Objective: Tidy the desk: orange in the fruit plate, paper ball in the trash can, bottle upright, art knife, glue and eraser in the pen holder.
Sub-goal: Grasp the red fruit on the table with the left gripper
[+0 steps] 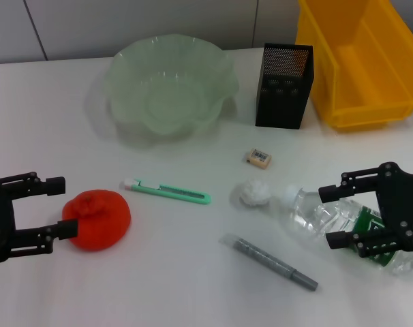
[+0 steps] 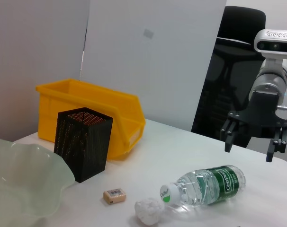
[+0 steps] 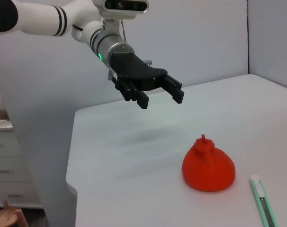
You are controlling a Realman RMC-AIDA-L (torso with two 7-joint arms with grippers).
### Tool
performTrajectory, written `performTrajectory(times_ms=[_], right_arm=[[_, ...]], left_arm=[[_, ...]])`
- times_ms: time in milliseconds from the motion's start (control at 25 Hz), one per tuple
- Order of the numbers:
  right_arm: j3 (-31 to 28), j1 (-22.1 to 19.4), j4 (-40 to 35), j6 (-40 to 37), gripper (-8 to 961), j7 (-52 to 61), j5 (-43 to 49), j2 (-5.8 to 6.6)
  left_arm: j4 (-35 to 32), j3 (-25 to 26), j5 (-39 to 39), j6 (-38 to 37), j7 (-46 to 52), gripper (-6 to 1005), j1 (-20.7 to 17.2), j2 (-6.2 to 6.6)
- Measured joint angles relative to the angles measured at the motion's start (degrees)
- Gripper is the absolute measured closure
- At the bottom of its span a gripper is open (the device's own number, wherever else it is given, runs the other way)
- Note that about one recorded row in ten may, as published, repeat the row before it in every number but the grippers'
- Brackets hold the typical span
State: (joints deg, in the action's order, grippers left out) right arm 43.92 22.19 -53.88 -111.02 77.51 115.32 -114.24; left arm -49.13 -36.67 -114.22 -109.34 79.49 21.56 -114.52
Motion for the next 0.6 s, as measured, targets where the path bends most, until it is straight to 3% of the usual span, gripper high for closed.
performTrajectory(times_ms=[600], right_arm=[[-0.37,0.32,0.37,0.11,272,0.09,0.0,-0.2]], left_arm=[[0.05,1.68,0.15,-1.4,-1.66,227,-0.42,-0.33]])
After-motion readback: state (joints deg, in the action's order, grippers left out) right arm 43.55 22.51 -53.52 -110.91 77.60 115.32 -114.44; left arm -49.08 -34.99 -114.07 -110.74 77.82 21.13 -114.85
